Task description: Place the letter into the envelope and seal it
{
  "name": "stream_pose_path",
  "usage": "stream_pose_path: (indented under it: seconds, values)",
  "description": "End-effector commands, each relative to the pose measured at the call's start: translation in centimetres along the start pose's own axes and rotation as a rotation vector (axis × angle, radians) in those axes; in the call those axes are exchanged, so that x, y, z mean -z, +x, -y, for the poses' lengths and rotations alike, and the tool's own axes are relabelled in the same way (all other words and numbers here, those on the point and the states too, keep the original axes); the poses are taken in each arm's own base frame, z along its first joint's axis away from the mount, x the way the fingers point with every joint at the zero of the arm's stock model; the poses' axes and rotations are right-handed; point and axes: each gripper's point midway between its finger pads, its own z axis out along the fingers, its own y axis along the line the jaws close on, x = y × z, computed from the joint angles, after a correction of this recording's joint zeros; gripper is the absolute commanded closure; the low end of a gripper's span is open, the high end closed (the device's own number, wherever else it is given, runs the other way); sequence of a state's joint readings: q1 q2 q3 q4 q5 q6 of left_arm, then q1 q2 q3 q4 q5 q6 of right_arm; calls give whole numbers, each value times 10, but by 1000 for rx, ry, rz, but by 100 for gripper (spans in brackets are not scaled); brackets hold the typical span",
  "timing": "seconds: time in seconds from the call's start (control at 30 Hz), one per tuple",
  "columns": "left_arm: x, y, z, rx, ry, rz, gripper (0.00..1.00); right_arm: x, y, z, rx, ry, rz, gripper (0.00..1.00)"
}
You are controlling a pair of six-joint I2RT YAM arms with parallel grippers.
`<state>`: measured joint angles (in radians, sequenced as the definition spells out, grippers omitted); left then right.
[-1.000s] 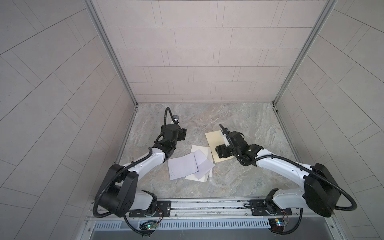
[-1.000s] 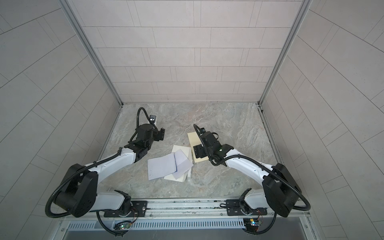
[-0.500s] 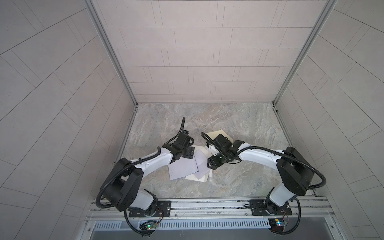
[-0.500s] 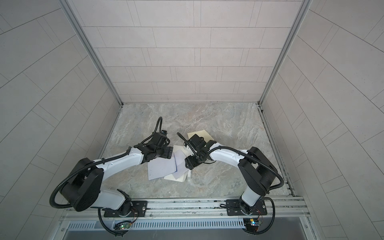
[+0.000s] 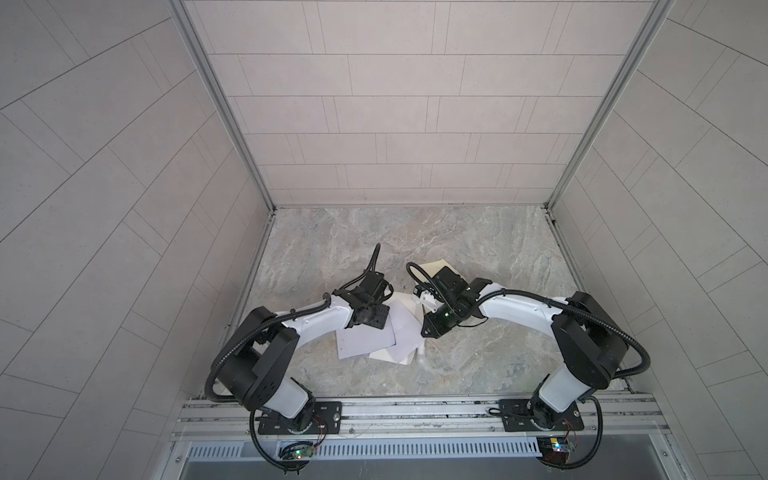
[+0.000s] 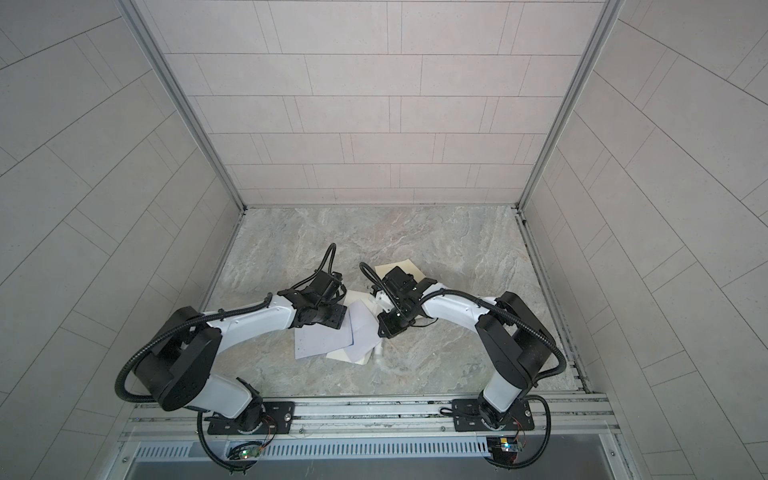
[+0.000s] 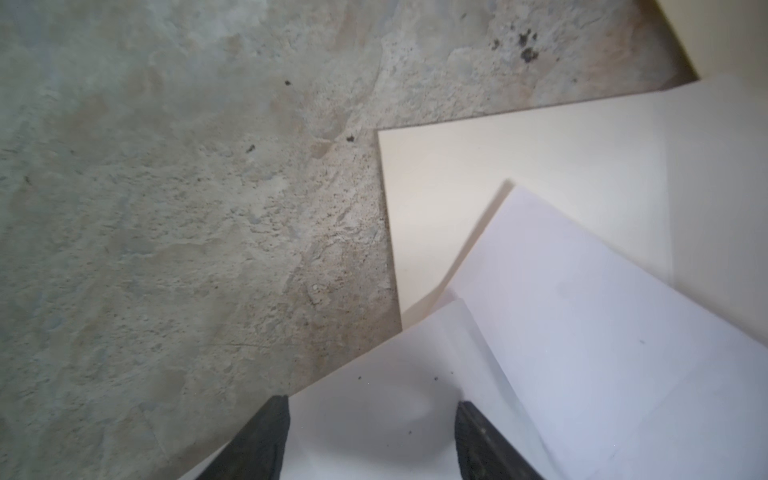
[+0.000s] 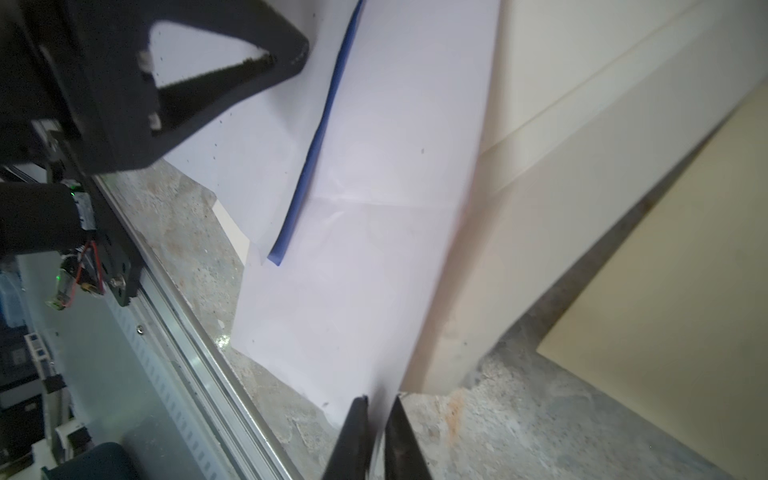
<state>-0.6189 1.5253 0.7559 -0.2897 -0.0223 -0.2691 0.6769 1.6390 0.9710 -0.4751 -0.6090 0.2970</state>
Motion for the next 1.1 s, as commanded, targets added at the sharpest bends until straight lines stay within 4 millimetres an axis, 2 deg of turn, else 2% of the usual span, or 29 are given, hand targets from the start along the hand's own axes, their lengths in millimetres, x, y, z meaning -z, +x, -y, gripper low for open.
stream_pose_path:
  seconds: [0.0,0.13,0.2,0.27,0.4,0.53,0.67,0.83,0.97,1.07]
  values:
    - [5,-15,8,-10,20,27,33,10,-4,-6,-2,-31,25,100]
    - [14,-35,9,-5,22,77,31,25,-11,-6,13,-3,61,100]
    - [26,-54,10,10,19,129,21,35,-15,-7,16,2,79,100]
    - [38,-72,12,24,30,177,15,48,-18,-7,20,3,99,100]
    - [65,-109,24,42,144,260,9,76,-25,0,7,16,158,100]
    - [84,-131,46,16,288,330,5,101,-37,16,-33,39,227,100]
    - [96,-136,63,-23,395,366,0,124,-50,35,-104,75,306,100]
    - [106,-140,79,-10,542,396,0,149,-64,46,-194,44,406,100]
    - [102,-128,92,-81,567,354,0,153,-72,51,-282,23,425,100]
    - [98,-117,101,-202,499,347,0,153,-78,55,-373,15,428,100]
